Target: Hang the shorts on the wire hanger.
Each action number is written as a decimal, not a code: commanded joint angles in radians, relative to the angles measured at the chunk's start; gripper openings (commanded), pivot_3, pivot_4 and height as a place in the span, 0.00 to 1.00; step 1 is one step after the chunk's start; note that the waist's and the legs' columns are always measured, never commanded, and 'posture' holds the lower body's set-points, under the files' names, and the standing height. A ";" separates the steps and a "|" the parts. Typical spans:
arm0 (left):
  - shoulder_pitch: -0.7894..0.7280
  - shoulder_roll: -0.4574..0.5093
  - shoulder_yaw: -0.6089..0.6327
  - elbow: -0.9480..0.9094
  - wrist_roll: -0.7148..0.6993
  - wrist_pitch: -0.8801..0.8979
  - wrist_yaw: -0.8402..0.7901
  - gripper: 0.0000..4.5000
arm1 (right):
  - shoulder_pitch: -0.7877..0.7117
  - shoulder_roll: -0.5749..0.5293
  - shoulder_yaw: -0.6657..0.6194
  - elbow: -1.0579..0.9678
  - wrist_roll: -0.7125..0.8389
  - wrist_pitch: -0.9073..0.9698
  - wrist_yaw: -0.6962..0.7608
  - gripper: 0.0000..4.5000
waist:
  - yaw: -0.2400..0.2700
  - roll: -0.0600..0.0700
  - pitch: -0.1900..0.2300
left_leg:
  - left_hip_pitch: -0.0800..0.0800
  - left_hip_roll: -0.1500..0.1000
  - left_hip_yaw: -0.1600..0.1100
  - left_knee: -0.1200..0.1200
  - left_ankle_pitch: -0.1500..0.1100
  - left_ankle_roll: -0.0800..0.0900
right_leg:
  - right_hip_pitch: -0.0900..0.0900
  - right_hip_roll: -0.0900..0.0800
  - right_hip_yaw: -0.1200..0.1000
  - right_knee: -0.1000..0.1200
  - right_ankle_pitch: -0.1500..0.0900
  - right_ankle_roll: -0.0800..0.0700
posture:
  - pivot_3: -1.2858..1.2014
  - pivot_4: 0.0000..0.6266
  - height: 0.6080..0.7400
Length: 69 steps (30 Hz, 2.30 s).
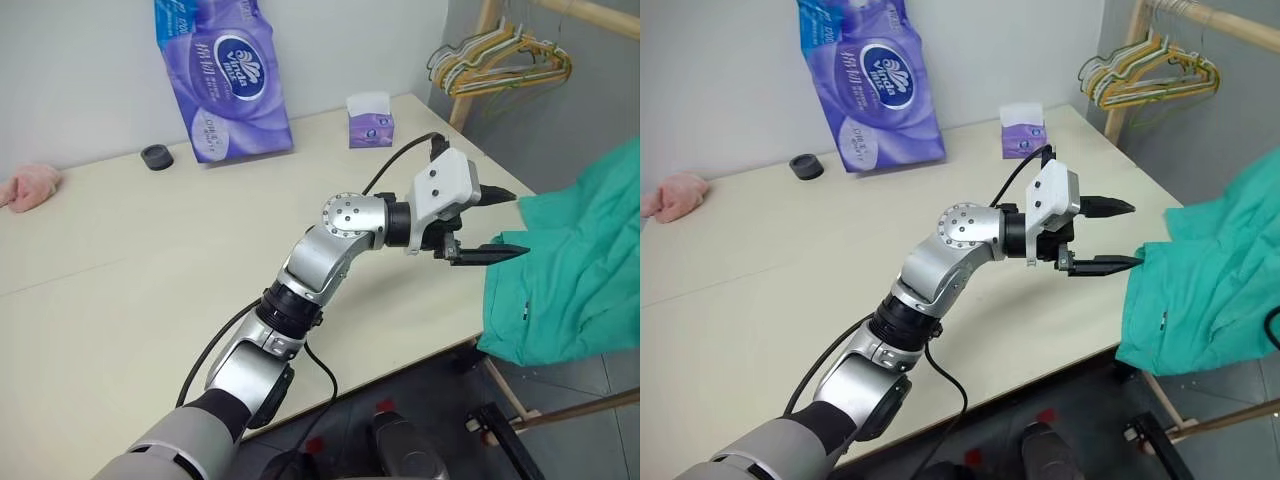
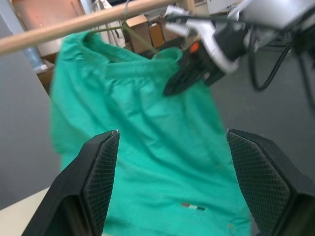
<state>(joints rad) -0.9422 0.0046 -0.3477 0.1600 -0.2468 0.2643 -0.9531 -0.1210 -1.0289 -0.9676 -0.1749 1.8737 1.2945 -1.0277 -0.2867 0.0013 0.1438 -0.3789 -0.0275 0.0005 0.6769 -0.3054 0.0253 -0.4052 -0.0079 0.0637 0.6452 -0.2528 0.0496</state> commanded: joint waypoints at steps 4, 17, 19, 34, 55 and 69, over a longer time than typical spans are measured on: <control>-0.061 -0.051 -0.007 0.033 0.023 -0.072 -0.003 0.82 | 0.090 -0.223 -0.011 0.237 0.098 -0.079 0.030 0.00 | -0.023 -0.004 0.006 | 0.000 -0.001 0.007 0.001 0.000 0.000 | 0.000 0.000 0.009 -0.003 0.002 0.007 | 0.34 0.28 1.00; -0.206 -0.155 0.047 0.211 -0.006 -0.163 -0.052 0.82 | 0.019 -0.458 0.130 0.718 -0.376 0.061 0.600 0.00 | -0.029 -0.004 0.008 | 0.003 -0.002 0.018 0.000 -0.002 0.004 | -0.001 0.005 0.028 -0.006 0.003 0.011 | 0.35 0.27 1.00; -0.218 -0.160 0.045 0.232 -0.002 -0.179 -0.067 0.82 | 0.010 -0.453 0.132 0.724 -0.440 0.087 0.653 0.00 | -0.029 -0.005 0.008 | 0.004 -0.002 0.020 0.000 -0.003 0.004 | -0.001 0.005 0.030 -0.006 0.003 0.012 | 0.35 0.27 1.00; -0.223 -0.197 0.019 0.267 0.016 -0.232 -0.093 0.82 | -0.196 -0.388 0.040 0.590 -0.775 0.258 0.767 0.24 | -0.047 -0.004 0.009 | 0.005 -0.002 0.031 -0.001 -0.007 0.011 | -0.001 0.005 0.039 -0.012 0.006 0.020 | 0.34 0.26 1.00; -0.160 -0.124 0.008 0.287 0.066 -0.263 -0.070 0.82 | -0.523 -0.261 0.141 -0.054 -0.847 0.316 0.616 1.00 | -0.070 -0.002 0.009 | 0.003 -0.001 0.032 -0.001 -0.009 0.013 | -0.001 0.004 0.043 -0.016 0.008 0.024 | 0.34 0.23 1.00; 0.136 0.176 0.235 0.066 0.301 -0.056 0.483 0.82 | -0.395 0.229 0.720 -0.448 -1.070 -0.173 0.912 1.00 | -0.021 0.003 0.004 | -0.003 0.001 0.032 0.006 -0.008 0.012 | -0.017 0.001 0.046 0.001 0.010 0.027 | 0.43 0.17 1.00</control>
<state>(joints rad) -0.8225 0.1751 -0.1617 0.2990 0.0250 0.1913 -0.5816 -0.5294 -0.8126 -0.3057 -0.5845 0.8809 1.2598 -0.1767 -0.3078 0.0042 0.1477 -0.3830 -0.0265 0.0311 0.6824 -0.3128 0.0355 -0.4227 -0.0073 0.1080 0.6462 -0.2414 0.0756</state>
